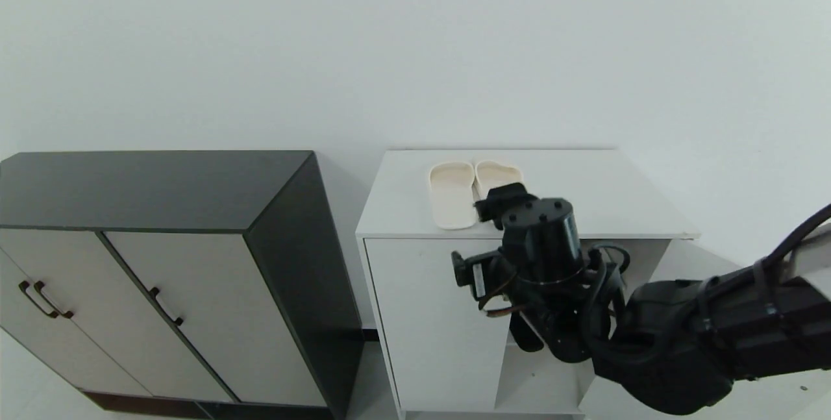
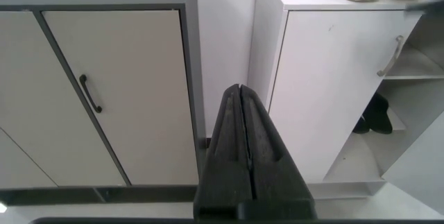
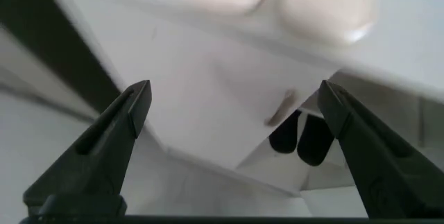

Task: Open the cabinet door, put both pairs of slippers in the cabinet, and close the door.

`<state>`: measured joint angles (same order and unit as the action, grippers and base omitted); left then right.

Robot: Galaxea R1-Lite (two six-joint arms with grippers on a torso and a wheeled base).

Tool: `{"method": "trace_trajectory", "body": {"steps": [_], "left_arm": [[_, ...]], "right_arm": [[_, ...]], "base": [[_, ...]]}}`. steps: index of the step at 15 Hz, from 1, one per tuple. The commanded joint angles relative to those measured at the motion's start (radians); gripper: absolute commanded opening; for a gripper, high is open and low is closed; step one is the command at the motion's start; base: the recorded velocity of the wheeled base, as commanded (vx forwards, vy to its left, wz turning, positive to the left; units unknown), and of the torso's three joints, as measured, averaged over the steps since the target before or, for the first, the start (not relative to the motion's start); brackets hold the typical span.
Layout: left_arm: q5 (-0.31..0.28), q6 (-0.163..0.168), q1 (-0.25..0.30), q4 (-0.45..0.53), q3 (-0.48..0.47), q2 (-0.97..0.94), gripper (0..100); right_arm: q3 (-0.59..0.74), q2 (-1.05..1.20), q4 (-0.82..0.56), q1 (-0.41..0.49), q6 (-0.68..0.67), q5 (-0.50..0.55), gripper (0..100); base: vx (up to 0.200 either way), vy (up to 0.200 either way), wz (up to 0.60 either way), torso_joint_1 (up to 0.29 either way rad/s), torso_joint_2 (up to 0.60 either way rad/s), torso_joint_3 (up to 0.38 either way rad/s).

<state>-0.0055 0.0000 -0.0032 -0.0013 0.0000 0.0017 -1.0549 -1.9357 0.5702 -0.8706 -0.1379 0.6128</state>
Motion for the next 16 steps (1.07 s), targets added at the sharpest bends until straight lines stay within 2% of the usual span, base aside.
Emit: {"method": "trace_trajectory", "body": {"steps": [1, 10, 16], "left_arm": [[-0.001, 0.0, 0.0, 0.0, 0.0, 0.0, 0], [-0.007, 0.0, 0.0, 0.0, 0.0, 0.0, 0], [-0.005, -0.002, 0.0, 0.0, 0.0, 0.0, 0]], "right_arm": [[-0.119, 0.017, -0.058, 0.018, -0.043, 0.078, 100], [-0.135, -0.051, -0.052, 0.039, -0.045, 0.079, 100], [-0.162, -0.161, 0.017, 0.048, -0.032, 0.032, 100]], "base": [[0.0, 0.0, 0.0, 0.0, 0.0, 0.0], [0.2, 0.0, 0.0, 0.004, 0.0, 0.001], [0.0, 0.0, 0.0, 0.0, 0.0, 0.0]]}}
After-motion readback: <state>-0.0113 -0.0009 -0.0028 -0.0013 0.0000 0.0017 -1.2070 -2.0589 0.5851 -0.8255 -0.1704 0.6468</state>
